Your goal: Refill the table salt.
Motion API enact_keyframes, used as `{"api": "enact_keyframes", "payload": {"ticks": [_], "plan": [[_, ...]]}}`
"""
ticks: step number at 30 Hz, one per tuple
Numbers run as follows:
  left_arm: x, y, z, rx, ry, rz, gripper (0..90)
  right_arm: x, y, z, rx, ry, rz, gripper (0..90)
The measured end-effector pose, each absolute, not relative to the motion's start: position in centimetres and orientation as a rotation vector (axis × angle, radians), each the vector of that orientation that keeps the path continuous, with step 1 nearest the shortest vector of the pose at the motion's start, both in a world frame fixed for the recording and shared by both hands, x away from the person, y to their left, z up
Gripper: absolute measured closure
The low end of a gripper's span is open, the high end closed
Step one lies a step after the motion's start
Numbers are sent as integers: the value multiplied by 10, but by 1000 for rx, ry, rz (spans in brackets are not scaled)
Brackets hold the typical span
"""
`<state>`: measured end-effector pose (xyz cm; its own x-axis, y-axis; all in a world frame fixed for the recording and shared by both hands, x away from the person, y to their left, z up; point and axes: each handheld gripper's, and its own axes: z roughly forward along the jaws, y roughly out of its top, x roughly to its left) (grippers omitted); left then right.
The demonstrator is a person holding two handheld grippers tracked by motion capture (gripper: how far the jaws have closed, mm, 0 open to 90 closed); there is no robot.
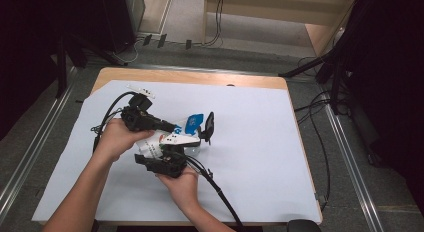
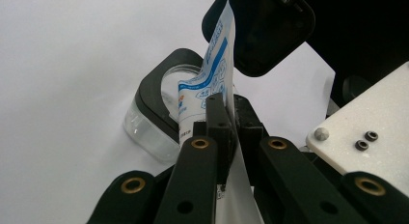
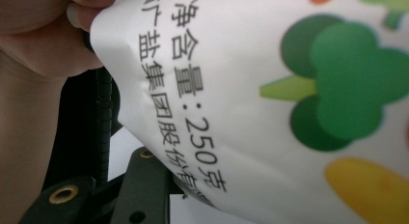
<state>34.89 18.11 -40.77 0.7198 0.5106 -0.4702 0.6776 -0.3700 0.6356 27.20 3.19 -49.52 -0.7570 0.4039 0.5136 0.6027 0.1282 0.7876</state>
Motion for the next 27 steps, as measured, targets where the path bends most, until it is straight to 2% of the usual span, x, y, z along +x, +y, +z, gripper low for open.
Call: {"api": "enact_keyframes", "payload": {"ticks": [6,21,27], "plan": [[349,181,-407,2046,903,-249,899,271,34,-497,-992,-2244,-1691,588],[347,181,-405,2031,896,-250,897,273,32,-499,-1006,-2234,-1695,638],[346,180,-405,2028,899,-258,897,274,32,-501,-1004,-2237,-1698,632]]}}
